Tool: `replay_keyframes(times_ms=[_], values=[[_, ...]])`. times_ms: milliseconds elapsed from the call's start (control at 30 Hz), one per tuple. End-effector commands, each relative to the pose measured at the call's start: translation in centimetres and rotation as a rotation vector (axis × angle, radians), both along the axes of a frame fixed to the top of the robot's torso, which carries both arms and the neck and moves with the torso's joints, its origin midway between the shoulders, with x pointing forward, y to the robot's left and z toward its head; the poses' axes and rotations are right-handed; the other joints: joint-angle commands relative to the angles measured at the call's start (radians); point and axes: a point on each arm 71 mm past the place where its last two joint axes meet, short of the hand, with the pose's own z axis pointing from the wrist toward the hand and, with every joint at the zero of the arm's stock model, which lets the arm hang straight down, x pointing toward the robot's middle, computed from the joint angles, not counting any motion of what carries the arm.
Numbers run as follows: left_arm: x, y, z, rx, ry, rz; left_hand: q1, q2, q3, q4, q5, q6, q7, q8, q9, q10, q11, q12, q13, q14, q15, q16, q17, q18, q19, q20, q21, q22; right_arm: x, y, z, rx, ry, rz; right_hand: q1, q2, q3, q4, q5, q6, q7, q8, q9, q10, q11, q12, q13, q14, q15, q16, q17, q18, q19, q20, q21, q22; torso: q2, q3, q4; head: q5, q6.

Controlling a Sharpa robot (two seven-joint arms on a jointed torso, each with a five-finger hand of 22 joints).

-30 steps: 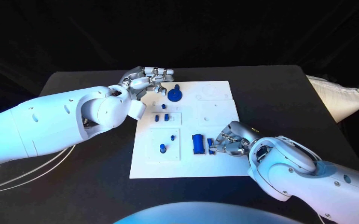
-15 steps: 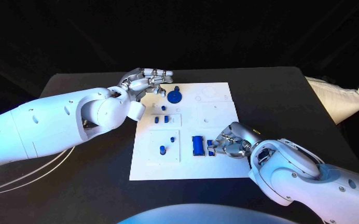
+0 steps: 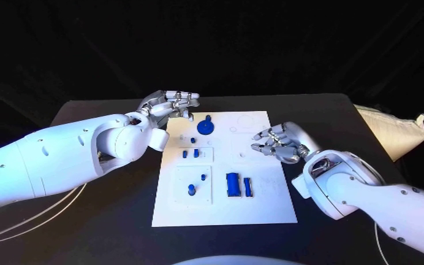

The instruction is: Assemble the parts on the task board

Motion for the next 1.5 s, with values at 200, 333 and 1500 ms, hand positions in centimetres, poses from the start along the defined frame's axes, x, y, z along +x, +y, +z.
replay_keyframes(times_ms=[200,333,1500], values=[[1.1,0.7,0.0,-0.014,-0.043,0.1,0.002,0.007,0.005,0.006,0.004,-0.032,0.003,0.002,-0.007,-0.045,0.012,-0.026,-0.031,-0.115,0.043,-0.299,-0.154,0.009,-0.177,0.023,-0.169,-0.107,4.4,-1.7,-0.8,0.502,0.082,-0.013,0.192,0.018,0.115,-0.069,-0.075,-0.046,0.057,-0.005,-0.044,-0.132,0.075,-0.271,-0.31,-0.233,0.066,-0.584,-0.434,0.049,-0.287,0.049,-0.441,-0.393,-0.04,-0.0103,-0.0037,0.0,0.068],[1.3,0.6,0.0,-0.021,-0.052,0.119,-0.01,-0.005,0.032,0.023,0.004,-0.049,-0.002,-0.013,-0.007,-0.074,0.043,-0.085,-0.074,-0.179,0.102,-0.52,-0.254,-0.015,-0.355,0.078,-0.342,-0.232,6.9,-2.5,-1.4,0.639,0.106,-0.031,0.201,-0.007,0.174,-0.071,-0.105,-0.066,0.072,-0.005,-0.073,-0.158,0.102,-0.291,-0.451,-0.327,0.111,-0.784,-0.566,0.038,-0.38,0.088,-0.576,-0.475,-0.062,-0.0145,-0.0119,-0.001,0.117],[-1.3,-2.8,-2.8,0.074,-0.094,0.303,-0.925,0.119,-0.405,0.008,-0.123,-0.673,-0.194,-0.143,-0.075,-0.73,-0.116,-0.325,-0.146,-0.773,-0.032,-0.93,-0.491,-0.086,-0.88,-0.029,-0.546,-0.747,6.5,-0.6,-0.4,0.747,0.056,-0.231,-0.917,0.027,0.138,-0.217,-0.255,-0.714,-0.048,-0.065,-0.247,-0.895,-0.032,-0.35,-0.821,-1.047,0.039,-1.072,-0.961,-0.047,-0.892,0.018,-1.087,-0.957,-0.123,-0.003,0.0781,-0.058,0.153]])
